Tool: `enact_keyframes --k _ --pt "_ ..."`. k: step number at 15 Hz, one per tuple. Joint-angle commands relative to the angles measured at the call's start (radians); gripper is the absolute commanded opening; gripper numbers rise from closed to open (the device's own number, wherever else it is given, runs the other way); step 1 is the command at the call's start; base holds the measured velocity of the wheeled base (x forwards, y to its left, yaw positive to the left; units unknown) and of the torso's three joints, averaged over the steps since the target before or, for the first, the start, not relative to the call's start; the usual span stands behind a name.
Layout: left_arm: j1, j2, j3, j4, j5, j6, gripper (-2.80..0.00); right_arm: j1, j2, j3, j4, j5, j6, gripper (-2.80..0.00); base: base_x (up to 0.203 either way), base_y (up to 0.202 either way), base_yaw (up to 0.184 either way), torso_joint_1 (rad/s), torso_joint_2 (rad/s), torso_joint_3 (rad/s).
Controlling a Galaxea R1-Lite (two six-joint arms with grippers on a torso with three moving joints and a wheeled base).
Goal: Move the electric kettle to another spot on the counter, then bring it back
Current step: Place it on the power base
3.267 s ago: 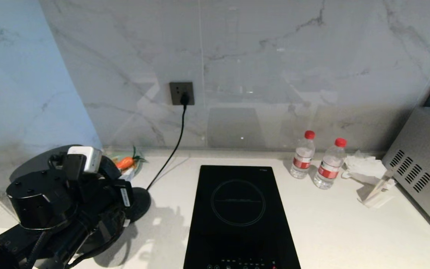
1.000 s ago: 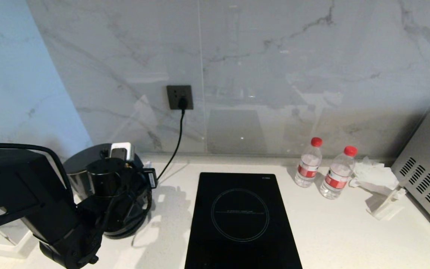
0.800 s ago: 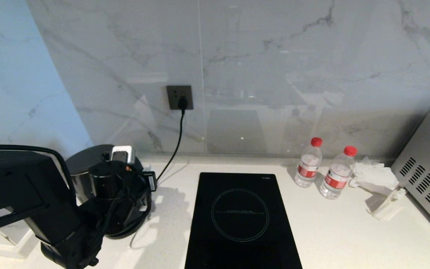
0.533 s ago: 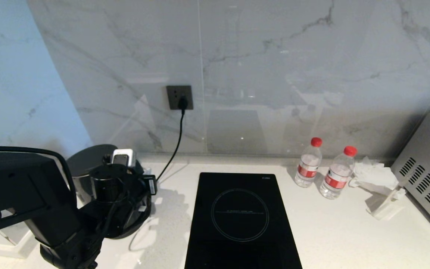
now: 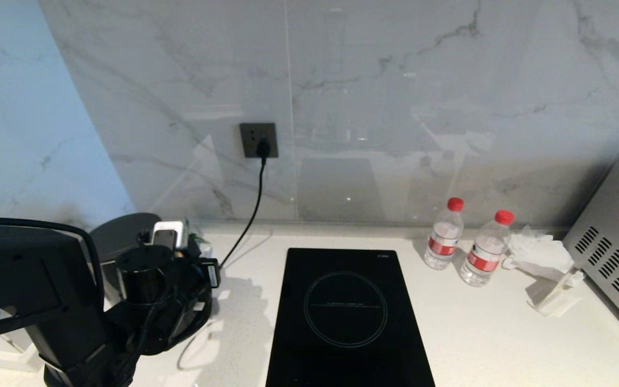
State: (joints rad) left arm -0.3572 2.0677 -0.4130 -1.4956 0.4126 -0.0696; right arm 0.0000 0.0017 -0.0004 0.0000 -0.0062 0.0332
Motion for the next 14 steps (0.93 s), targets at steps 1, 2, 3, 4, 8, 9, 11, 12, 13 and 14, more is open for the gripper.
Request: enact_keyframes --k 1,2,3,4,8,9,11,12,13,14 --pt "-0.002 -0.004 0.01 -0.011 0.002 -0.001 -2.8 0.0 0.0 0.0 0.0 0.0 0.001 -2.8 0.0 0.0 0.0 0.0 0.0 0.0" --pt "-0.006 -0.009 0.01 -0.011 0.002 0.0 -2.8 0.0 0.0 0.0 0.0 0.0 0.001 -2.8 0.0 0.0 0.0 0.0 0.0 0.0" --pt "-0.01 -0.01 0.008 -0.009 0.002 -0.001 -2.8 0.0 0.0 0.0 0.0 0.0 0.001 -2.8 0.0 0.0 0.0 0.0 0.0 0.0" --pt "-0.015 -0.008 0.006 -0.01 0.002 -0.001 -2.8 0.0 0.0 0.0 0.0 0.0 0.001 -2.8 0.0 0.0 0.0 0.0 0.0 0.0" --pt "-0.055 -0.003 0.005 -0.009 0.003 -0.004 -2.8 0.0 0.0 -0.001 0.0 0.0 0.001 -2.8 0.0 0.0 0.0 0.0 0.0 0.0" --pt "-0.065 0.0 0.006 -0.009 0.003 -0.004 -2.8 0.0 0.0 0.0 0.0 0.0 0.001 -2.8 0.0 0.0 0.0 0.0 0.0 0.0" --pt "-0.074 0.014 0.01 -0.01 0.003 -0.004 -2.8 0.0 0.0 0.0 0.0 0.0 0.001 -2.8 0.0 0.0 0.0 0.0 0.0 0.0" --pt "-0.074 0.024 0.01 -0.011 0.003 -0.006 -2.8 0.0 0.0 0.0 0.0 0.0 0.001 -2.8 0.0 0.0 0.0 0.0 0.0 0.0" --pt "-0.074 0.028 0.008 -0.011 0.003 -0.006 -2.8 0.0 0.0 0.0 0.0 0.0 0.001 -2.8 0.0 0.0 0.0 0.0 0.0 0.0" --pt "-0.074 0.034 0.008 -0.011 0.003 -0.006 -2.8 0.0 0.0 0.0 0.0 0.0 0.001 -2.8 0.0 0.0 0.0 0.0 0.0 0.0"
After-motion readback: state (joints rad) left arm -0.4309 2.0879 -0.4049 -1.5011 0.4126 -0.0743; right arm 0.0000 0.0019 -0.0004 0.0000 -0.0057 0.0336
